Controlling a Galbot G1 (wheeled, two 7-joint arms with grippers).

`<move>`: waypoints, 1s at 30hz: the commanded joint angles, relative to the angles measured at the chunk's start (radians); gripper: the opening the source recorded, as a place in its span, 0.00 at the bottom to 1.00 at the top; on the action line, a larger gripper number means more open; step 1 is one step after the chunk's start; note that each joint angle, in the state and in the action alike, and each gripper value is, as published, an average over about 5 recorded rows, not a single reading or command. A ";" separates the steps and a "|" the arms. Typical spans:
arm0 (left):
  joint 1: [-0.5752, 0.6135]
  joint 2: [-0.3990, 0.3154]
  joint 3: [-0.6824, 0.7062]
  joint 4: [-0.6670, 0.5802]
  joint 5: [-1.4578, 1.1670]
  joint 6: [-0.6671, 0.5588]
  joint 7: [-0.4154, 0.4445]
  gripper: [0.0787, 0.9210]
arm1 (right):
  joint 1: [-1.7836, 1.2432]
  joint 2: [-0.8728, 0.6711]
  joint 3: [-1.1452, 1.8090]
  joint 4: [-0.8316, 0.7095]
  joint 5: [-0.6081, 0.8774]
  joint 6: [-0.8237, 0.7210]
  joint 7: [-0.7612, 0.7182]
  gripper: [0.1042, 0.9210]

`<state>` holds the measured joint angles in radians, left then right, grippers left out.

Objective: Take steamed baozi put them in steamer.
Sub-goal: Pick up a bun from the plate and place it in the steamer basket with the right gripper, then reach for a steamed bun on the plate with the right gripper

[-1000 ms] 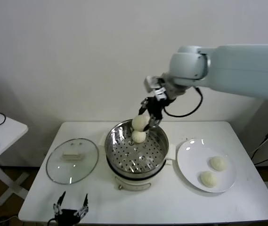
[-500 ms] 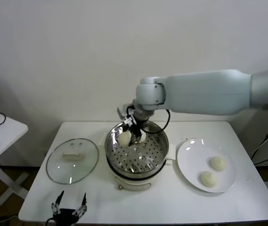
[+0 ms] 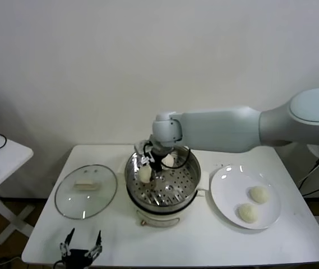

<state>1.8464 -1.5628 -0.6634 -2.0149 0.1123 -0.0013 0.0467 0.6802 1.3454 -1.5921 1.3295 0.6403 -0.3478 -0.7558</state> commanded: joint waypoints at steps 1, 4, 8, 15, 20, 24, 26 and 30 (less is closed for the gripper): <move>0.000 -0.001 -0.002 0.000 -0.001 -0.001 0.000 0.88 | -0.068 0.027 0.020 -0.068 -0.084 0.008 0.016 0.64; -0.001 -0.001 0.000 -0.002 -0.001 -0.001 0.001 0.88 | -0.071 0.029 0.027 -0.070 -0.084 0.011 0.018 0.64; 0.000 -0.001 -0.002 -0.003 -0.001 -0.001 0.001 0.88 | -0.056 0.024 0.026 -0.057 -0.075 0.015 0.013 0.67; -0.002 -0.003 -0.003 -0.004 -0.001 0.001 0.000 0.88 | 0.016 -0.062 0.037 0.023 -0.040 0.029 -0.023 0.85; -0.005 -0.007 0.002 -0.009 0.000 0.003 0.000 0.88 | 0.098 -0.242 0.063 0.123 -0.012 0.067 -0.090 0.88; -0.005 -0.008 0.006 -0.012 0.004 0.003 0.000 0.88 | 0.196 -0.389 0.012 0.172 0.005 0.128 -0.181 0.88; -0.004 -0.007 0.006 -0.014 0.004 0.004 0.000 0.88 | 0.242 -0.457 -0.040 0.184 0.002 0.158 -0.224 0.88; -0.003 -0.007 0.009 -0.021 0.004 0.007 0.000 0.88 | 0.320 -0.585 -0.173 0.216 -0.029 0.193 -0.262 0.88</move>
<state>1.8430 -1.5704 -0.6554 -2.0324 0.1142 0.0048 0.0465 0.8231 1.0642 -1.6007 1.4515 0.6208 -0.2406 -0.8908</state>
